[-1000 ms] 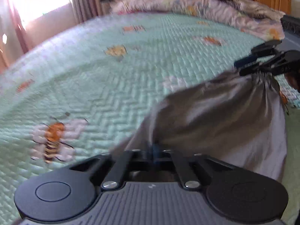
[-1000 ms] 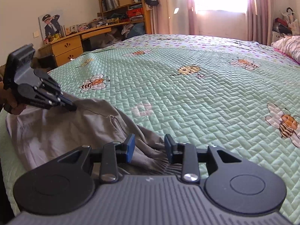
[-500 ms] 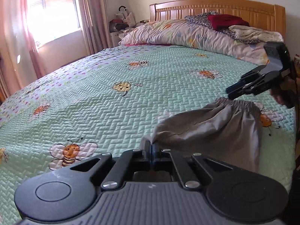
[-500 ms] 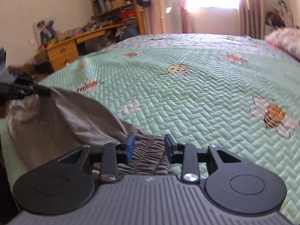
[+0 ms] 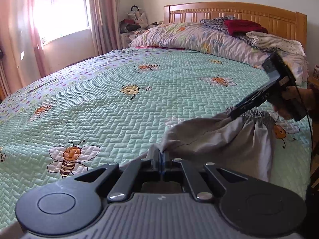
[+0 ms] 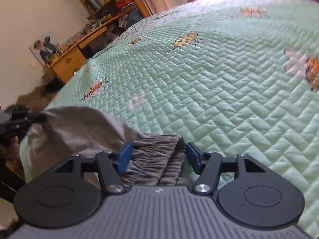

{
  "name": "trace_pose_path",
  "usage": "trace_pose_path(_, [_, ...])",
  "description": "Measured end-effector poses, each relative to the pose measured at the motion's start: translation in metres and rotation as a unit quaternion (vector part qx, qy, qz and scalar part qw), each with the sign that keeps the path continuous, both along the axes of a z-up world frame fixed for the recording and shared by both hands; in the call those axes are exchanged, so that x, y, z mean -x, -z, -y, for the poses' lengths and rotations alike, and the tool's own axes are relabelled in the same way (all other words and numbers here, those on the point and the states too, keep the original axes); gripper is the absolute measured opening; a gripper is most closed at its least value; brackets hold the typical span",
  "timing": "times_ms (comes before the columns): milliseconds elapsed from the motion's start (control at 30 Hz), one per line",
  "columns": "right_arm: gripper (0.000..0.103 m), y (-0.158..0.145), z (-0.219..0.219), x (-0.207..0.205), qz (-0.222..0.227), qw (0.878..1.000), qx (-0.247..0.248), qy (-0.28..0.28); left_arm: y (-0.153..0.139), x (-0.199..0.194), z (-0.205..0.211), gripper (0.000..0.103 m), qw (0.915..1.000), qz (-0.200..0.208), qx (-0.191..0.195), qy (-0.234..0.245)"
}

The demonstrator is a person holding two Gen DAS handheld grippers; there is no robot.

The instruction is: Fold clothes

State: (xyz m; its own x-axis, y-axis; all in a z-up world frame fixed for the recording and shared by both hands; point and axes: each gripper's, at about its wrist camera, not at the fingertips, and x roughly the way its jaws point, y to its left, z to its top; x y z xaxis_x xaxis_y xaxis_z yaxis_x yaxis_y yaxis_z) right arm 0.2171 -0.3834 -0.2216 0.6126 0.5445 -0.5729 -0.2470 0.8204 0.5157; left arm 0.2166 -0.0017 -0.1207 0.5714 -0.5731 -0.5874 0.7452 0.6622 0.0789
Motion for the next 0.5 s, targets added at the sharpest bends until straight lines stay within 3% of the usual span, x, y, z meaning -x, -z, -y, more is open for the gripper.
trace_pose_path(167, [0.065, 0.008, 0.014, -0.011, 0.003, 0.998, -0.066, 0.001, -0.001, 0.001, 0.0, 0.001, 1.0, -0.004, -0.004, -0.003])
trace_pose_path(233, [0.03, 0.005, 0.014, -0.008, 0.015, 0.998, -0.053, -0.005, -0.002, 0.001, -0.001, 0.001, 0.9999, -0.002, -0.008, -0.008])
trace_pose_path(267, [0.026, 0.001, 0.013, -0.004, 0.02, 0.999, -0.041, -0.006, -0.003, 0.001, -0.003, 0.001, 0.9999, -0.001, -0.006, -0.012])
trace_pose_path(300, [0.013, -0.003, 0.013, 0.004, 0.031, 0.999, -0.034, 0.0, -0.006, 0.001, -0.004, 0.001, 0.9999, -0.001, -0.003, -0.015])
trace_pose_path(500, [0.01, -0.034, 0.025, 0.059, 0.084, 0.995, -0.042, 0.042, -0.027, 0.015, -0.015, 0.001, 0.9995, 0.011, 0.028, -0.012])
